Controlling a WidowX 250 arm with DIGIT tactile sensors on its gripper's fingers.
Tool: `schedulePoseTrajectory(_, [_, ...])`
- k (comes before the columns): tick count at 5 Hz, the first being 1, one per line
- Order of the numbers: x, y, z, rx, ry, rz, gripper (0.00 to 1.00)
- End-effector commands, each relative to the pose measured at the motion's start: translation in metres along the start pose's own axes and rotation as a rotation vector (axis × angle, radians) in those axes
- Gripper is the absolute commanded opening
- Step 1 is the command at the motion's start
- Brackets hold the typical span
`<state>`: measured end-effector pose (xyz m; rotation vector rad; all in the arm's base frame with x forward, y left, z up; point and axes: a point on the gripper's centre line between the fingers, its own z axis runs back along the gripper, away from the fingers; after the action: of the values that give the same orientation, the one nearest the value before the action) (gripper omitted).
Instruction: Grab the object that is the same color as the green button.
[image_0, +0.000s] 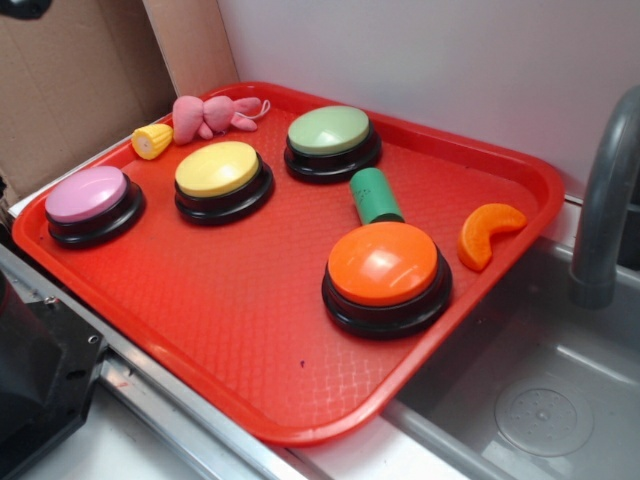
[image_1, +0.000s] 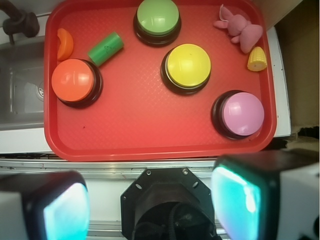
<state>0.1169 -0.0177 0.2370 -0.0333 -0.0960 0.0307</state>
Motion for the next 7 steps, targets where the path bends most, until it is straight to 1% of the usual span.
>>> schedulePoseTrajectory(1, [0.000, 0.000, 0.000, 0.000, 0.000, 0.000, 1.00])
schedulePoseTrajectory(2, [0.017, -0.011, -0.009, -0.010, -0.035, 0.122, 1.00])
schedulePoseTrajectory(3, [0.036, -0.016, -0.015, -0.049, -0.066, 0.262, 1.00])
schedulePoseTrajectory(4, [0.061, -0.025, -0.028, -0.051, -0.071, 0.430, 1.00])
schedulePoseTrajectory(5, [0.093, -0.041, -0.057, -0.057, -0.088, 0.673, 1.00])
schedulePoseTrajectory(6, [0.111, -0.055, -0.082, -0.043, -0.122, 0.785, 1.00])
schedulePoseTrajectory(7, [0.124, -0.073, -0.115, -0.057, -0.089, 0.796, 1.00])
